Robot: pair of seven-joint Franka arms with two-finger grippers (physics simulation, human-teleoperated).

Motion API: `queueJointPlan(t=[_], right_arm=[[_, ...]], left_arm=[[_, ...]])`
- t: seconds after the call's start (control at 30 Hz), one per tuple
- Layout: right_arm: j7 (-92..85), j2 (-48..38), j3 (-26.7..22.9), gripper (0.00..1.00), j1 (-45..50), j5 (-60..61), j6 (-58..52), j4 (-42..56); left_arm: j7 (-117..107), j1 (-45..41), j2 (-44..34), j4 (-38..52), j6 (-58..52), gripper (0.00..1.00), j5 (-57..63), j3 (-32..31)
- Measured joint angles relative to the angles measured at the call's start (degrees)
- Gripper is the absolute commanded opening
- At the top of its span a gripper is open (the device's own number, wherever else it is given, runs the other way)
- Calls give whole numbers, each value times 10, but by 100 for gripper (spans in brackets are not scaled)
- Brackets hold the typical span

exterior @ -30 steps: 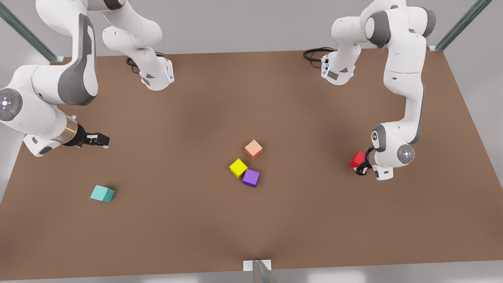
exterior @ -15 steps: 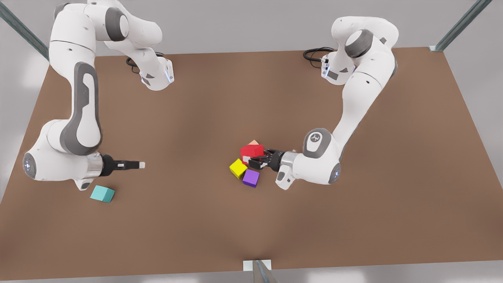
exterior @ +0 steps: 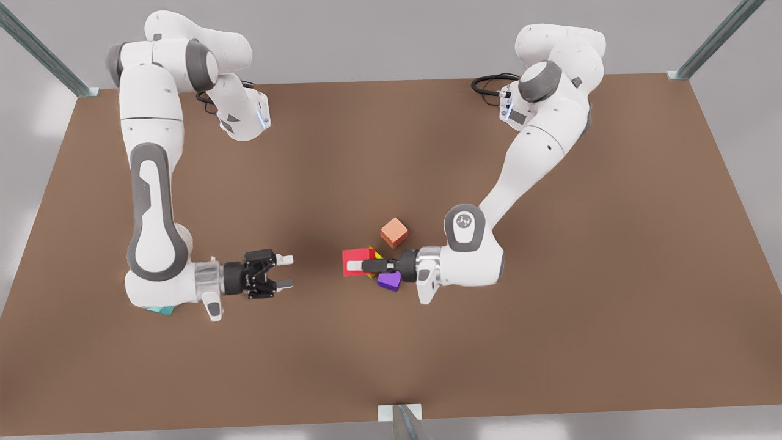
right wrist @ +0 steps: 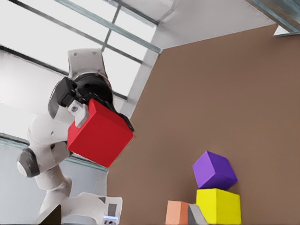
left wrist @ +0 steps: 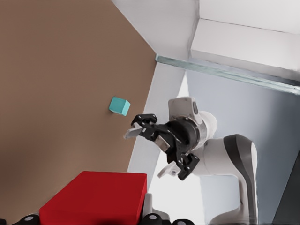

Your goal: Pick up red wooden cube and pass to hand red wooden cube and place in blue wooden cube

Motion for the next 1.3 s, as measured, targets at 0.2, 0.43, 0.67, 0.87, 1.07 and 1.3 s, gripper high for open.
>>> queueJointPlan(t=[0.2, 0.43, 0.67, 0.87, 1.07, 1.3], right_arm=[[-198, 2, 23, 100, 1, 60, -2, -21], [-362, 4, 36, 100, 2, 95, -2, -28], [-470, 6, 36, 100, 17, 150, 21, -25], [-534, 17, 50, 100, 24, 172, 44, -21], [-577, 25, 60, 100, 24, 184, 62, -18], [-612, 26, 62, 100, 23, 188, 70, -18]], left_arm=[[136, -11, 7, -1, 40, 42, -121, -11], [269, -12, 17, -2, 55, 42, -151, -10], [364, -12, 21, -3, 60, 42, -156, -10], [422, -15, 25, -3, 63, 43, -158, -10], [464, -15, 26, -3, 64, 43, -160, -10], [497, -16, 26, -3, 66, 43, -177, -11]])
